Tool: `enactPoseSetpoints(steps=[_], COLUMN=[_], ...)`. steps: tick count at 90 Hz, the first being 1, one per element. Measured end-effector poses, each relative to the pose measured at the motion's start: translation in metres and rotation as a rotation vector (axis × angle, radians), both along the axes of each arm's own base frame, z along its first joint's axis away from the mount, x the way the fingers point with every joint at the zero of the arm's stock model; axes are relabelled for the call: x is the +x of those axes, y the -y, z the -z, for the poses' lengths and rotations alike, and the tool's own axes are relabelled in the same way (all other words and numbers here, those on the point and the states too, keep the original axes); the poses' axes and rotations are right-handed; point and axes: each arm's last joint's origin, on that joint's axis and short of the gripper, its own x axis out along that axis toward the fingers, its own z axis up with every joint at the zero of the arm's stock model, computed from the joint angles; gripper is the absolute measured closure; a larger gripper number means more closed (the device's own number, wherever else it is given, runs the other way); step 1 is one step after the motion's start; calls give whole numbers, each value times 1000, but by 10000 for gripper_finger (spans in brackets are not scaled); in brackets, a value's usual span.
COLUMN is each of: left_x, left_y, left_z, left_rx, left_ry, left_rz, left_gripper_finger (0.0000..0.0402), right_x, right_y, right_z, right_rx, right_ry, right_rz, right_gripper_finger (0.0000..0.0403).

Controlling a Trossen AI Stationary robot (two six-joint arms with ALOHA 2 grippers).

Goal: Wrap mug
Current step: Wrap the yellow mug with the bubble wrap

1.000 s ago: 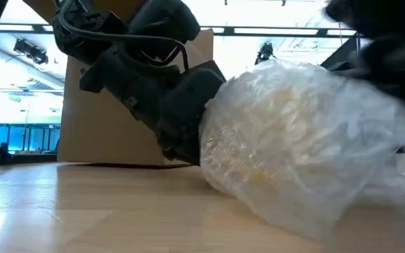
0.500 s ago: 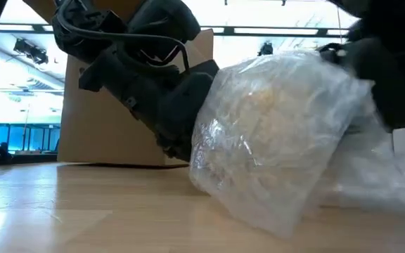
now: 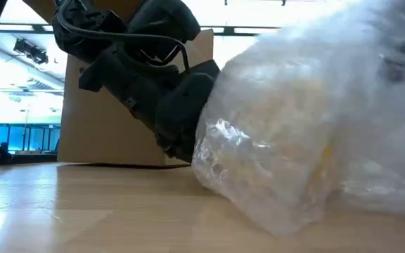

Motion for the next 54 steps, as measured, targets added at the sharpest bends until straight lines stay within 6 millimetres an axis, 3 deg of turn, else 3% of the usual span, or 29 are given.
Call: enactPoseSetpoints(steps=[24,40,54], left_x=[0,0,0], left_y=[0,0,0], left_z=[0,0,0], left_rx=[-6,-7,-13], left_ry=[-5,-6,-7], left_rz=[4,5,11], left_gripper_finger=[353,353,353], right_x=[-36,-51,-39], right_y=[1,9,12], right_z=[-21,-7,18], right_rx=[-17,-111,-147], right_ry=[-9,-26,-51], right_rz=[61,220,305], right_gripper_finger=[264,236,226])
